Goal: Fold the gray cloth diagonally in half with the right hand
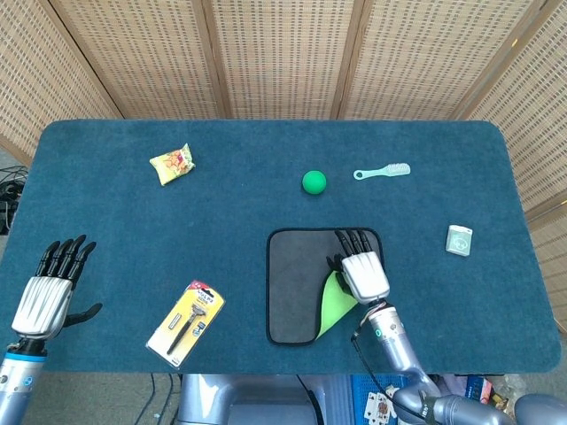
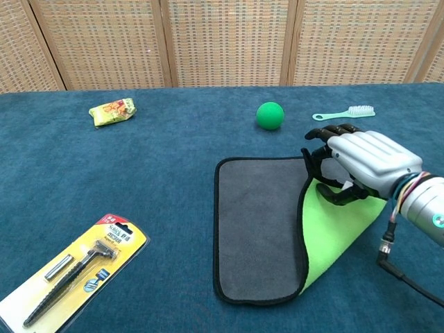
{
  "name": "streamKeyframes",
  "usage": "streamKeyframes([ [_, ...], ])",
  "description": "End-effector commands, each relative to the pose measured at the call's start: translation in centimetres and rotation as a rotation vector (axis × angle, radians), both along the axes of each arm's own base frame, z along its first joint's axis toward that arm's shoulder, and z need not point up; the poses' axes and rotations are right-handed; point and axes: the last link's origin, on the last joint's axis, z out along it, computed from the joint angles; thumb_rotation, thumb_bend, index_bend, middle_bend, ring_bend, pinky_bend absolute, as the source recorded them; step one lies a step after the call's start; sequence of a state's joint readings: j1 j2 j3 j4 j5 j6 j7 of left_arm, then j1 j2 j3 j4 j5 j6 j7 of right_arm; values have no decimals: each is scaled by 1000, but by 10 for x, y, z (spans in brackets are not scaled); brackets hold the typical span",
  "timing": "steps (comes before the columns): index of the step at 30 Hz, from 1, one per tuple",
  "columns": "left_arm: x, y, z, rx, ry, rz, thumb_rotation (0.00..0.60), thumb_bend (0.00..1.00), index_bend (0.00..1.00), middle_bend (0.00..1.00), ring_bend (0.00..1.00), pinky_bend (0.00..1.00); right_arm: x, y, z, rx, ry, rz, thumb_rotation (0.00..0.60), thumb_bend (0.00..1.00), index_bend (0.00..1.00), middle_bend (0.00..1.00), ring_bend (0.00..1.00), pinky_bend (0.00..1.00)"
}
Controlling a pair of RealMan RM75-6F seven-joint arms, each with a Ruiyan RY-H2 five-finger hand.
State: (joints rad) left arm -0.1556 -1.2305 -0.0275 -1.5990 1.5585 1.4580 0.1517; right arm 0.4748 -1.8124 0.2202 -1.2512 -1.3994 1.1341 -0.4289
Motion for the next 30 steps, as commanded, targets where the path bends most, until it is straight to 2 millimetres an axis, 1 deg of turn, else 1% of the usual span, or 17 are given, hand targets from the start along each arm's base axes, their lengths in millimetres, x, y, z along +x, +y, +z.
streamKeyframes([
  [1, 0, 1, -1, -2, 1, 2, 600, 161, 0, 0, 0, 0, 5, -4, -1, -7, 1, 12, 600, 539, 639, 122, 0, 0],
  [14, -2, 3, -1, -8, -2, 10, 600, 160, 0, 0, 0, 0, 27, -29, -12, -17, 14, 20, 600, 539, 639, 123, 0, 0],
  [23, -3, 4, 0, -6, -8, 12, 600, 161, 0, 0, 0, 0, 39, -36, -22, -9, 17, 28, 600, 539, 639, 122, 0, 0],
  [30, -3, 5, 0, -10, -11, 14, 600, 161, 0, 0, 0, 0, 44, -47, -25, -21, 25, 21, 600, 540, 639, 123, 0, 0],
])
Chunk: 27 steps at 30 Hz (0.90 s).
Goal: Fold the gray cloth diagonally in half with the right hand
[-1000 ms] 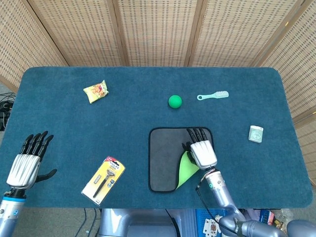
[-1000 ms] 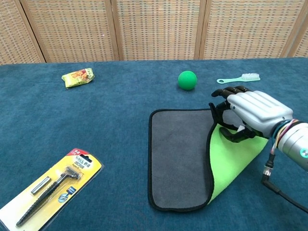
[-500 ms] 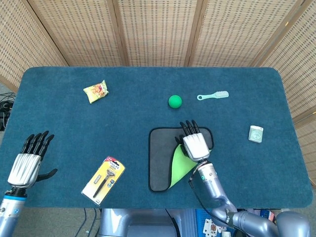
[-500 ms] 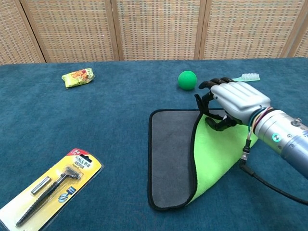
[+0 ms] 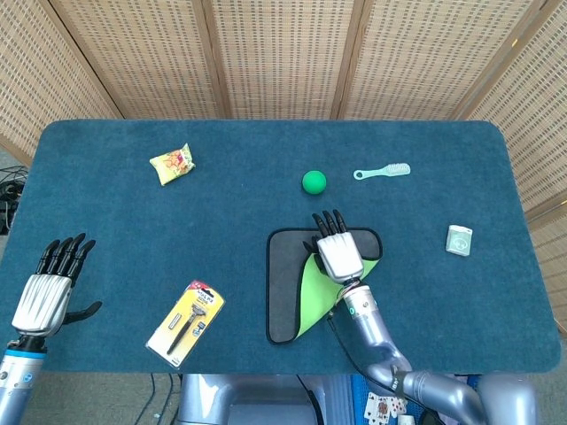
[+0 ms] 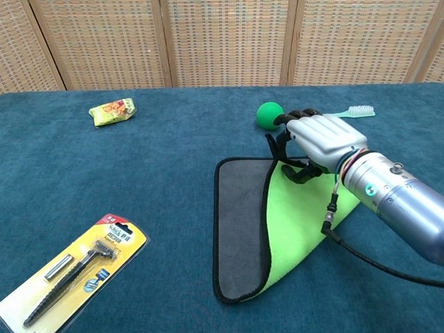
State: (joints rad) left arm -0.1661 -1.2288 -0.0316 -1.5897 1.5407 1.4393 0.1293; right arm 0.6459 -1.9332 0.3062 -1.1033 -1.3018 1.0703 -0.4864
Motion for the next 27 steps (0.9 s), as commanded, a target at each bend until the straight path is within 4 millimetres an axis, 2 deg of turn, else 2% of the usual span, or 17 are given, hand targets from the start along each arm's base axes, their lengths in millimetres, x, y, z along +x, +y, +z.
streamKeyframes([
  [1, 0, 0, 0, -2, 0, 2, 600, 161, 0, 0, 0, 0, 3, -5, -1, -5, 1, -5, 600, 540, 639, 123, 0, 0],
  [16, -1, 2, -5, -17, 10, 5, 600, 161, 0, 0, 0, 0, 4, -27, -1, -35, 17, -42, 600, 540, 639, 124, 0, 0],
  [27, -1, 3, -7, -21, 16, 11, 600, 160, 0, 0, 0, 0, 3, -35, -2, -45, 23, -54, 600, 539, 639, 124, 0, 0],
])
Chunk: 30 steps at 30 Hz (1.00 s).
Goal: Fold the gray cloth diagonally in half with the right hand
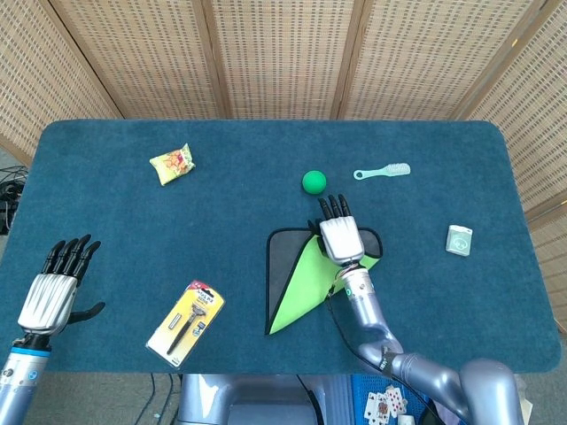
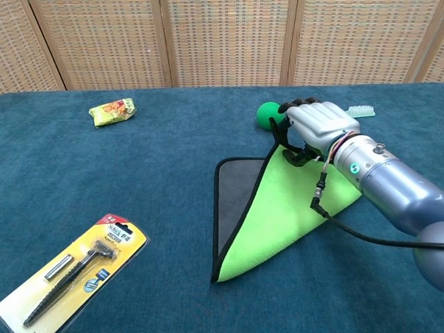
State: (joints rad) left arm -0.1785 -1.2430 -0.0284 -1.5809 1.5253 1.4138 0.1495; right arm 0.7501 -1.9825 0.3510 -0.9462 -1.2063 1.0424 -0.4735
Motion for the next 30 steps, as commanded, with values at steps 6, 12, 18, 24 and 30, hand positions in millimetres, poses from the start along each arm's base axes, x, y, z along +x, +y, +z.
streamKeyframes([
  [6, 0, 1, 0, 1, -1, 3, 600, 160, 0, 0, 0, 0, 4, -1, -2, -1, -1, 9, 600, 539, 639, 124, 0, 0],
  [12, -1, 1, 1, 4, -3, 4, 600, 161, 0, 0, 0, 0, 8, -3, -3, -1, -5, 10, 600, 539, 639, 124, 0, 0],
  [18, 0, 1, 2, 5, -5, 1, 600, 160, 0, 0, 0, 0, 10, -2, -4, 1, -5, 14, 600, 540, 639, 124, 0, 0],
  [24, -1, 1, 2, 5, -6, 2, 600, 160, 0, 0, 0, 0, 11, -1, -5, 4, -5, 14, 600, 540, 639, 124, 0, 0],
  [30, 0, 1, 2, 4, -6, 2, 600, 160, 0, 0, 0, 0, 12, 0, -7, 11, -5, 15, 600, 539, 639, 124, 0, 0],
])
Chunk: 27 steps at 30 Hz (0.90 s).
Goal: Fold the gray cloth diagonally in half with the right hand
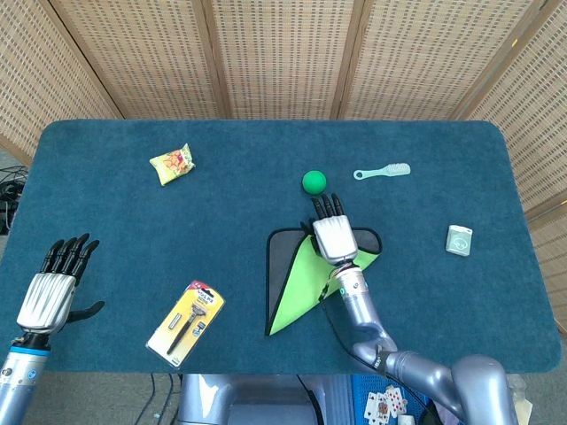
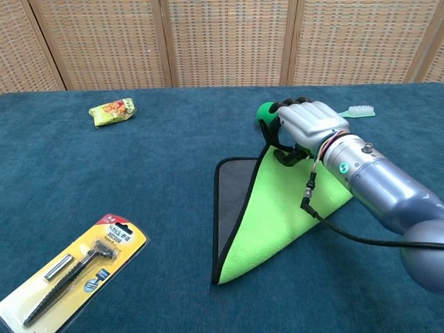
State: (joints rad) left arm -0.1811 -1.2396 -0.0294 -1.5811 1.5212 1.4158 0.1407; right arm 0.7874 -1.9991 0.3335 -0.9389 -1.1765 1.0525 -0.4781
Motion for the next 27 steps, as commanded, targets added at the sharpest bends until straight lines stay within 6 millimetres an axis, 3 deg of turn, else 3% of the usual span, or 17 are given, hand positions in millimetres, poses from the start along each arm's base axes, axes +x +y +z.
streamKeyframes([
  [1, 0, 0, 0, 1, -1, 1, 600, 160, 0, 0, 0, 0, 1, 0, -1, 4, -2, 0, 600, 539, 639, 123, 0, 0],
  [27, -2, 2, -1, -16, -10, 7, 600, 160, 0, 0, 0, 0, 30, -6, -23, 36, 6, 35, 600, 539, 639, 123, 0, 0],
])
